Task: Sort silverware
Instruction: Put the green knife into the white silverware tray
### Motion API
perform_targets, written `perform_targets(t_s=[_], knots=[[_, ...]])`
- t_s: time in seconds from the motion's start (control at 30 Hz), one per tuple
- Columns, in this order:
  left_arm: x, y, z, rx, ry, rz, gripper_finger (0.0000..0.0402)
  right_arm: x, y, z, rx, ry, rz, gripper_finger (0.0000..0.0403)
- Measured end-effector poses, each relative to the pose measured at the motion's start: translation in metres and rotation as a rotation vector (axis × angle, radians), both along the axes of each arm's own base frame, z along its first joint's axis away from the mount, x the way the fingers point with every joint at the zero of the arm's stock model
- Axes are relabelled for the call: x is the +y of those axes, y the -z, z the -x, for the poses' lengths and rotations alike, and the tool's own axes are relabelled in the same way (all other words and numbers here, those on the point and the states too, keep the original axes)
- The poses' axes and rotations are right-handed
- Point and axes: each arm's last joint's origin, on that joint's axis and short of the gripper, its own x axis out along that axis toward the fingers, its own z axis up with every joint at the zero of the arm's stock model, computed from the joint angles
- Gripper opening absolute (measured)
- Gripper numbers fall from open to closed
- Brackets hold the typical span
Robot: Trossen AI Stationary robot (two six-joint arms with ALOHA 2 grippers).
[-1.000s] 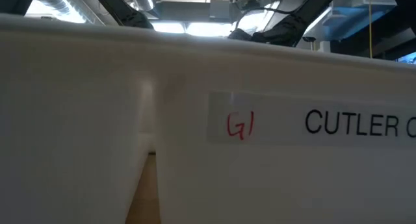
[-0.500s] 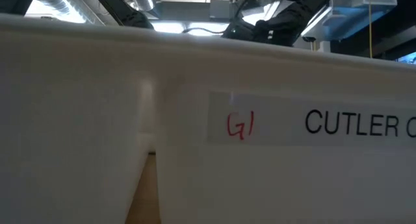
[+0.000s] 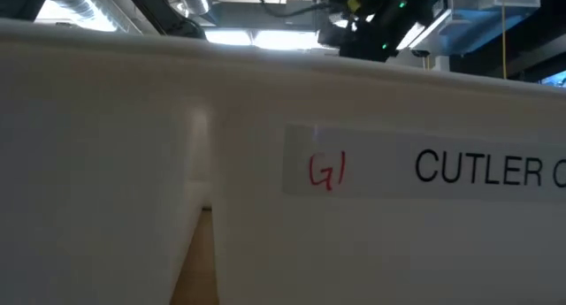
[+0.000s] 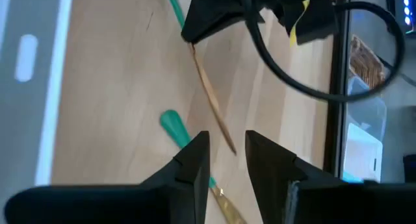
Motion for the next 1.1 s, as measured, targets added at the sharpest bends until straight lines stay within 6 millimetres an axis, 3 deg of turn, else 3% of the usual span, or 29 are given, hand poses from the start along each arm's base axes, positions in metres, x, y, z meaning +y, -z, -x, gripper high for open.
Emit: perform_targets(t_s=[0.33,0.47,0.73,1.1], knots=[[0.021,-0.024,-0.007,-0.149,0.035,0.132,0.0029,0.007,-0.029,0.040,0.045,0.087,-0.080,0.0099],[0.014,-0.037,-0.018,-0.207,0.091,0.183,0.0029,0.010,-0.037,0.058,0.089,0.148,-0.131,0.0099],[-0.043,-0.048,-0.044,-0.220,0.235,0.211,0.0029,0.015,-0.053,0.092,0.116,0.258,-0.209,0.0099],[-0.148,-0.061,-0.073,-0.324,0.269,0.178,0.0029,0.021,-0.074,0.128,0.074,0.315,-0.250,0.0099]])
